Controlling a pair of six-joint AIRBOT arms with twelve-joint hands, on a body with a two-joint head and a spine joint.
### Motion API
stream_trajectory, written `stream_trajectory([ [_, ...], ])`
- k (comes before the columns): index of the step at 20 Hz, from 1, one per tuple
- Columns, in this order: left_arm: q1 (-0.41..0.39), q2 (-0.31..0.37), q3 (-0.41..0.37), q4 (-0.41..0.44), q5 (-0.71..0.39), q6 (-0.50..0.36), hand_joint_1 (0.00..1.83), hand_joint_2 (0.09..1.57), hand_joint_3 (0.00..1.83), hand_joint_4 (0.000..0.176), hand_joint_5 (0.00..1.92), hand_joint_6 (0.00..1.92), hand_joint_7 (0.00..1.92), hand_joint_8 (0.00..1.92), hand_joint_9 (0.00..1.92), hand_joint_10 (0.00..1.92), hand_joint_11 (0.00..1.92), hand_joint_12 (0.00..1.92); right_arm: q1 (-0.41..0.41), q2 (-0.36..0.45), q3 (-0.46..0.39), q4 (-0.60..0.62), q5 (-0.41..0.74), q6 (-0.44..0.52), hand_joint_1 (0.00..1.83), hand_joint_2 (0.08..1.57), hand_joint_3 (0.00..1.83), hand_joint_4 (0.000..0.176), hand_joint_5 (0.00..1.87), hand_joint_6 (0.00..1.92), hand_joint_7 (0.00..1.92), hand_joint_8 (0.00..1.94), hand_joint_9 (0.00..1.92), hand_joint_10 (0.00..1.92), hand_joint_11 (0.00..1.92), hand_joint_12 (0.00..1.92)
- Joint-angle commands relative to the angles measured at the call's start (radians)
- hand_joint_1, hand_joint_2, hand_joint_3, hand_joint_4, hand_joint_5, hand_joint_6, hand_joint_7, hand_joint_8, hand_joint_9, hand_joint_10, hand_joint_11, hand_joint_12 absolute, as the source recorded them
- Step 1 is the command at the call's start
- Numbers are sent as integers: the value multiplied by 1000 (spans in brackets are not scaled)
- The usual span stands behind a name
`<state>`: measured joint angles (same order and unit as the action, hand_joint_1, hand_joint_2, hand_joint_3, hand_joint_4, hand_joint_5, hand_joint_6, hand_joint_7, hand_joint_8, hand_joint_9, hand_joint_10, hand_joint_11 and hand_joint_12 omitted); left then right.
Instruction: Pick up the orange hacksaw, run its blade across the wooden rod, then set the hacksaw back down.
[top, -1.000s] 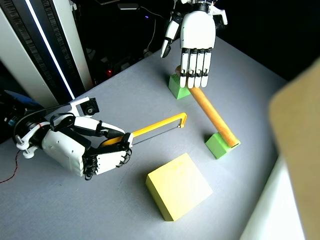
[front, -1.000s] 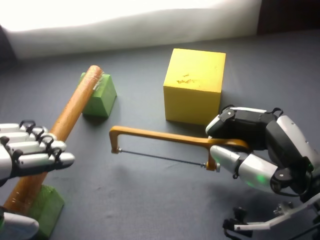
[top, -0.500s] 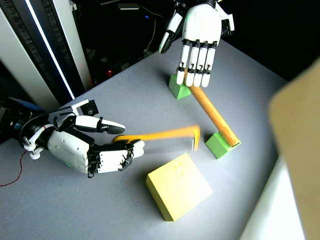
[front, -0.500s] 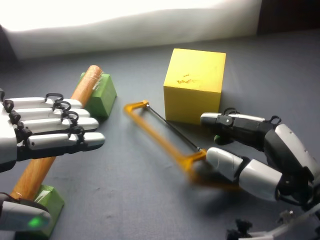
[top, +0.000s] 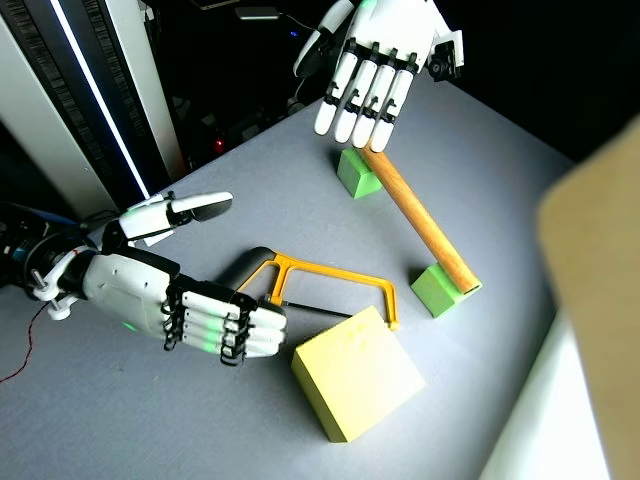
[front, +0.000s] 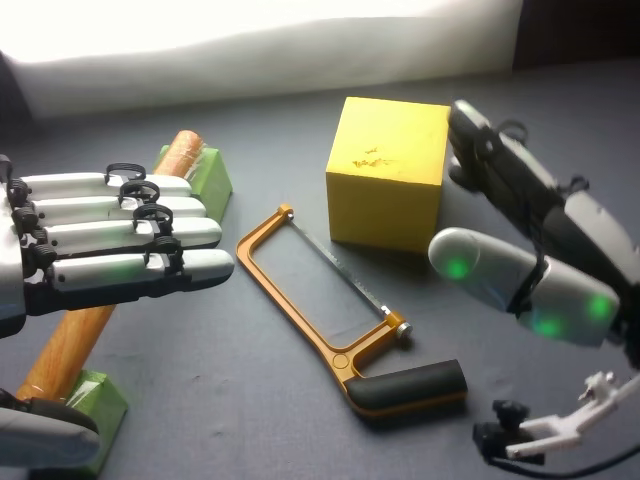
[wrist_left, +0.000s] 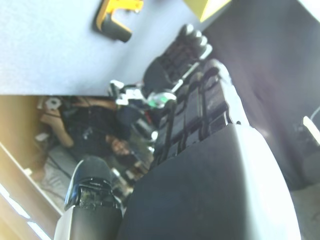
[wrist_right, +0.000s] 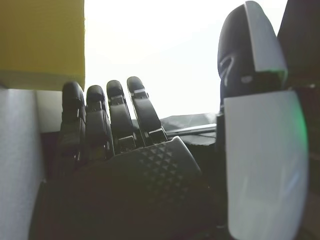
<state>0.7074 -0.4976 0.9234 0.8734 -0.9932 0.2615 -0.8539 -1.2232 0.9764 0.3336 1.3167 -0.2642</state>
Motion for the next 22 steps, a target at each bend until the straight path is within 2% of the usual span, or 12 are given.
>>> stream_trajectory([
  [1, -7, -4, 5, -46, -108, -1, 0, 1238, 1, 0, 1, 0, 0, 0, 0, 0, 1, 1, 19, 16, -3, -72, 82, 13, 338, 998, 3, 0, 108, 12, 128, 12, 135, 8, 0, 646],
  [3, -7, -5, 5, -40, -128, -1, 0, 1246, 4, 0, 19, 8, 7, 3, 3, 1, 0, 0, 71, 69, -3, -180, 14, 41, 389, 1069, 2, 0, 450, 27, 493, 20, 480, 41, 191, 1022],
  [5, -7, -6, 8, -40, -136, -1, 0, 1260, 3, 0, 80, 9, 64, 6, 69, 9, 32, 19, 116, 118, -3, -292, -45, 72, 391, 1108, 0, 0, 725, 30, 826, 24, 866, 73, 578, 1101],
  [6, -7, -7, 10, -40, -141, -1, 38, 1259, 1, 0, 191, 13, 202, 10, 205, 20, 96, 77, 132, 136, -3, -339, -69, 95, 404, 1133, 1, 0, 888, 54, 1029, 48, 1066, 236, 771, 1305],
  [7, -7, -7, 12, -40, -144, -1, 86, 1261, 0, 0, 285, 12, 318, 10, 336, 18, 50, 480, 144, 154, -3, -381, -86, 113, 431, 1142, 0, 0, 1020, 102, 1159, 106, 1063, 647, 871, 1477],
  [8, -7, -10, 16, -40, -149, -1, 204, 1275, 1, 0, 484, 44, 519, 35, 588, 100, 165, 918, 165, 188, -2, -452, -108, 147, 398, 1171, 2, 0, 1082, 525, 1119, 882, 1094, 1301, 1048, 1651],
  [9, -7, -12, 19, -40, -153, -2, 277, 1341, 2, 0, 701, 197, 736, 278, 681, 760, 440, 1341, 180, 211, 2, -516, -120, 166, 389, 1189, 2, 0, 950, 1164, 1134, 1401, 1199, 1651, 1139, 1825],
  [10, -7, -13, 21, -40, -155, -2, 310, 1391, 4, 0, 618, 997, 652, 1141, 662, 1512, 582, 1802, 199, 236, 4, -591, -143, 190, 415, 1206, 3, 0, 857, 1770, 1109, 1833, 1230, 1867, 1286, 1902],
  [11, -7, -15, 23, -39, -159, -3, 361, 1389, 1, 0, 582, 1448, 671, 1552, 706, 1816, 698, 1897, 211, 256, 4, -674, -160, 221, 439, 1216, 1, 0, 877, 1891, 1113, 1919, 1253, 1910, 1366, 1917],
  [13, -7, -17, 22, -36, -163, -3, 426, 1372, 0, 0, 650, 1856, 845, 1897, 956, 1917, 987, 1920, 220, 267, 22, -811, -165, 269, 384, 1281, 10, 0, 1030, 1920, 1198, 1940, 1368, 1921, 1532, 1921],
  [17, -7, -26, 24, -17, -173, -3, 392, 1398, 8, 0, 1219, 1921, 1371, 1921, 1472, 1921, 1583, 1921, 310, 278, 83, -1220, -177, 316, 394, 1398, 16, 0, 1078, 1921, 1284, 1941, 1466, 1921, 1626, 1921],
  [22, 0, -31, 27, -15, -182, -5, 357, 1443, 3, 0, 1184, 1921, 1418, 1921, 1489, 1921, 1598, 1921, 412, 231, 172, -1521, -66, 368, 480, 1451, 4, 0, 1097, 1921, 1302, 1941, 1459, 1921, 1602, 1921],
])
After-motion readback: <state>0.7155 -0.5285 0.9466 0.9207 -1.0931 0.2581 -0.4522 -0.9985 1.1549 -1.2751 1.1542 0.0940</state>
